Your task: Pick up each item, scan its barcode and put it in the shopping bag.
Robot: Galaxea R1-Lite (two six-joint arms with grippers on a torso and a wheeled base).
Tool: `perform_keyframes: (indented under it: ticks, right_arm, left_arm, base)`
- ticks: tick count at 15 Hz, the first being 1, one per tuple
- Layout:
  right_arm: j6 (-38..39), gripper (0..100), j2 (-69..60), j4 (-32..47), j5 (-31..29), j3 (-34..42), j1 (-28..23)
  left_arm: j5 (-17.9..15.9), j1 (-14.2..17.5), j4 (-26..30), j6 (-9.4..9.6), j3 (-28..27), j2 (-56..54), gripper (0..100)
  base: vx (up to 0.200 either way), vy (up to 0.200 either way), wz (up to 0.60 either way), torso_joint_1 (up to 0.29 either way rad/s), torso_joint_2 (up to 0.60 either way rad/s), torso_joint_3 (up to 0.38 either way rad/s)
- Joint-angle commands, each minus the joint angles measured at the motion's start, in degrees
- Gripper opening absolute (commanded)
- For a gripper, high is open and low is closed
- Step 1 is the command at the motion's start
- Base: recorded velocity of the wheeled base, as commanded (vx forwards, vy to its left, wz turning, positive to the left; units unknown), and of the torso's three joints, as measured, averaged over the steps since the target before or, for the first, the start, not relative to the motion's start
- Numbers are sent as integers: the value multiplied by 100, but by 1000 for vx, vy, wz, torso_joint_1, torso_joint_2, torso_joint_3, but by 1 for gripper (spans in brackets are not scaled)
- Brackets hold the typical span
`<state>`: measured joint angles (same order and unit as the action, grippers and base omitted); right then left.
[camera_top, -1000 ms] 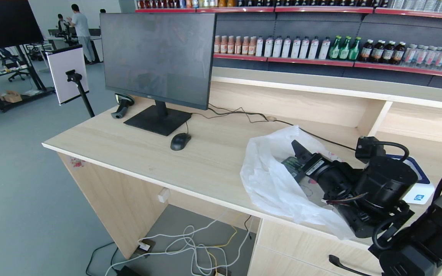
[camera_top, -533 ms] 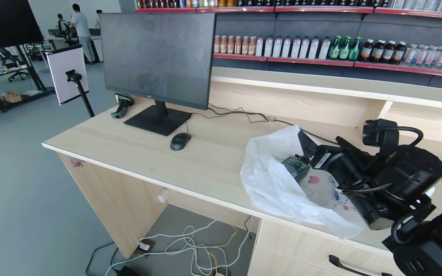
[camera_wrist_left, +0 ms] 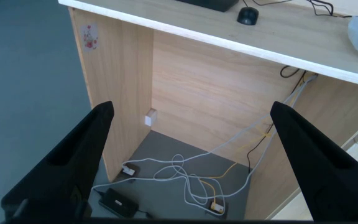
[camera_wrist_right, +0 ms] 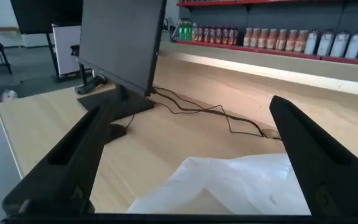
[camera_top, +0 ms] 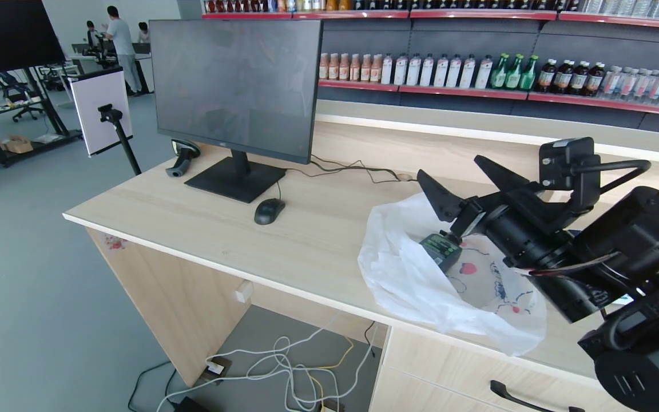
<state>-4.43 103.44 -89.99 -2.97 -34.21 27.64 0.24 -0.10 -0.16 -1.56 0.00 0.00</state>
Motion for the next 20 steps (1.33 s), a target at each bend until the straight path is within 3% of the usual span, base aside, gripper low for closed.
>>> perform_keyframes:
  ticks: [1, 9, 16, 20]
  right_arm:
    - [-340, 100, -43, -1, 324, -42, -637]
    - [-102, 100, 89, -1, 324, -165, -654]
    - [3, 100, 80, -1, 324, -376, -637]
    - [-6, 100, 45, -1, 324, -438, -645]
  left_arm:
    - [2, 1, -2, -2, 0, 0, 100]
    - [2, 1, -2, -11, 0, 0, 100]
    - [2, 1, 7, -2, 0, 0, 100]
    - [2, 1, 7, -11, 0, 0, 100]
  base:
    - [0, 0, 0, 0, 0, 0]
    - [0, 0, 0, 0, 0, 0]
    - [0, 0, -600, 2, 0, 2]
    - [0, -150, 0, 1, 3, 3]
